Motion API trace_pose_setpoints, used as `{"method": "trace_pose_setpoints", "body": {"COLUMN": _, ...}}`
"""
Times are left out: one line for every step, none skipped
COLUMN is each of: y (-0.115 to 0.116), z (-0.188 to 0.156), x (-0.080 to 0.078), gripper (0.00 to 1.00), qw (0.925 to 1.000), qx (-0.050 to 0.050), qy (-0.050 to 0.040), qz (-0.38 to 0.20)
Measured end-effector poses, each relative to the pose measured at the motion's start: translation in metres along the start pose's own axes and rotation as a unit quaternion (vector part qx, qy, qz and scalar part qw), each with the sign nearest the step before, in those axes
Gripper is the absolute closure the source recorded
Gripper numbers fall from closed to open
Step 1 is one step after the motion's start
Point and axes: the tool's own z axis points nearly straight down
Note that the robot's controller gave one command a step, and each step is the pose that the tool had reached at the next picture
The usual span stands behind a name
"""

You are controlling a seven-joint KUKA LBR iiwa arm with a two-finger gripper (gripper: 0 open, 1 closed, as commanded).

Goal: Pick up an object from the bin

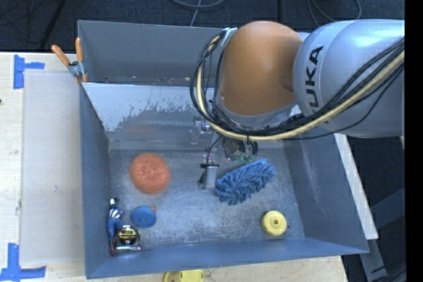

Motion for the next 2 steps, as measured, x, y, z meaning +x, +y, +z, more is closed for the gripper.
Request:
{"method": "trace_pose_setpoints", "body": {"y": -0.001, "z": -0.005, "x": -0.001, "gripper": 0.0, "qw": 1.0, "qx": 0.0, "qy": -0.0037, "qz": 0.001}}
{"method": "trace_pose_setpoints", "body": {"y": 0.016, "z": 0.031, "x": -0.025, "gripper": 0.0, "qw": 0.9996, "qx": 0.0, "qy": -0.0084, "qz": -0.028}}
